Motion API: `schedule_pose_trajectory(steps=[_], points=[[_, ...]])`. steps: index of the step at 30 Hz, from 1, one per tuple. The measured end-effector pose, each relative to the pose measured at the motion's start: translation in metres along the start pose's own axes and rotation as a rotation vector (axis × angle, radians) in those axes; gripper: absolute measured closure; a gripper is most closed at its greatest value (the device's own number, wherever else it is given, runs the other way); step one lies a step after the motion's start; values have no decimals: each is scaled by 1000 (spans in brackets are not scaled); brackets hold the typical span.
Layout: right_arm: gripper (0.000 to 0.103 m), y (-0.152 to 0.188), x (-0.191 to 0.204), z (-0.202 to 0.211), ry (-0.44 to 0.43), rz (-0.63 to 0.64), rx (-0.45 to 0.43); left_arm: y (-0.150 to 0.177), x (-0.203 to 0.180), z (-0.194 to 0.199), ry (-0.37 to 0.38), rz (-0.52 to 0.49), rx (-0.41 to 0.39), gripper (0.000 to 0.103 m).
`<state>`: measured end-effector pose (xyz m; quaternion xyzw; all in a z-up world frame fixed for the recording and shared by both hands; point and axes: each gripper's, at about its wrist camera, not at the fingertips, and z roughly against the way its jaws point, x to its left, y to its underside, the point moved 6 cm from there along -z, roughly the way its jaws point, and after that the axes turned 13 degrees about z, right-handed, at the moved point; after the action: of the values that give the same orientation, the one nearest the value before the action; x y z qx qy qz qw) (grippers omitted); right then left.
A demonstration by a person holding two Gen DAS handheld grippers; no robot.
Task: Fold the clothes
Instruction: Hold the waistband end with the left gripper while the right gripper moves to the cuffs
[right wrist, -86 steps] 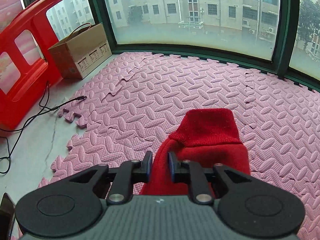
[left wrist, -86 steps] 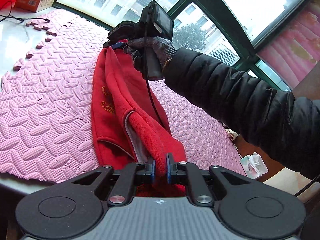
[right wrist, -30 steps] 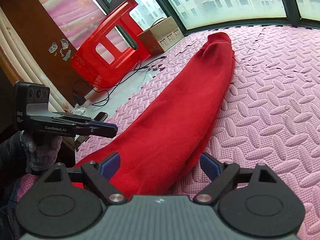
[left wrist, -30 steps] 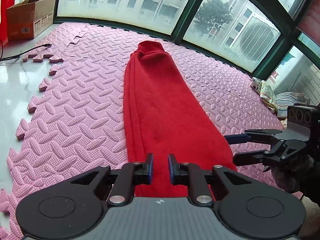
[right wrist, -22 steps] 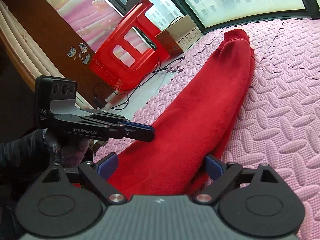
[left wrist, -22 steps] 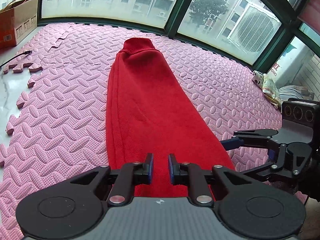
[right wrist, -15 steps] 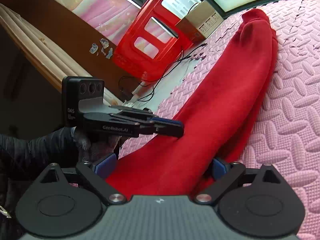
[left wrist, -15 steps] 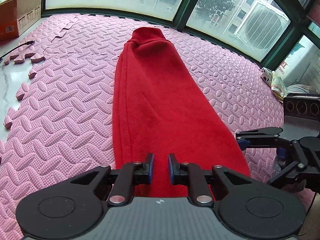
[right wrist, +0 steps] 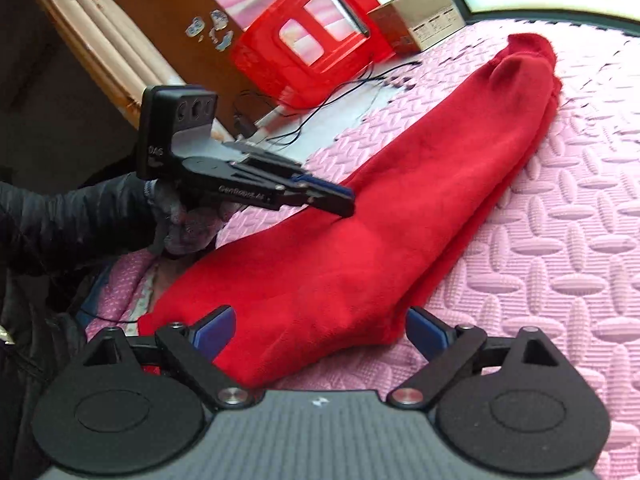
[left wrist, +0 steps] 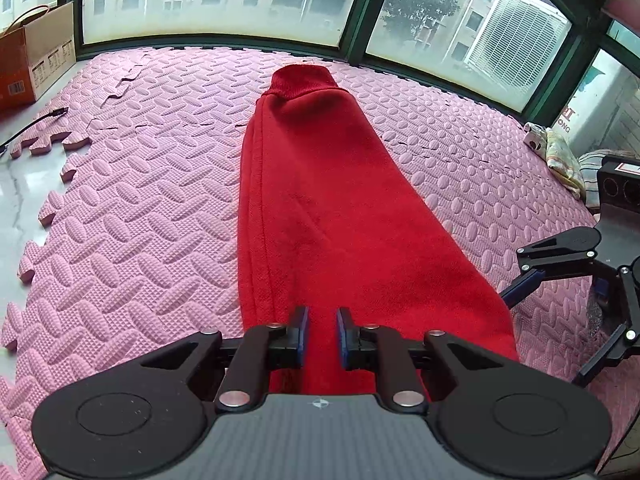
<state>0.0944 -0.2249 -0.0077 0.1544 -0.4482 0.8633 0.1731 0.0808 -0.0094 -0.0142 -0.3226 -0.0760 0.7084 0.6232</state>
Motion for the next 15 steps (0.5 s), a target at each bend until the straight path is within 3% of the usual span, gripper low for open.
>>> schedule_pose_trajectory(steps=[5, 8, 15], points=[[23, -17, 20, 13, 169, 37, -103, 5, -6, 12, 37, -3, -17, 82], [29, -22, 29, -1, 184, 15, -110, 9, -6, 15, 55, -2, -17, 82], [30, -31, 25, -21, 227, -29, -76, 15, 8, 16, 84, 37, -5, 82]])
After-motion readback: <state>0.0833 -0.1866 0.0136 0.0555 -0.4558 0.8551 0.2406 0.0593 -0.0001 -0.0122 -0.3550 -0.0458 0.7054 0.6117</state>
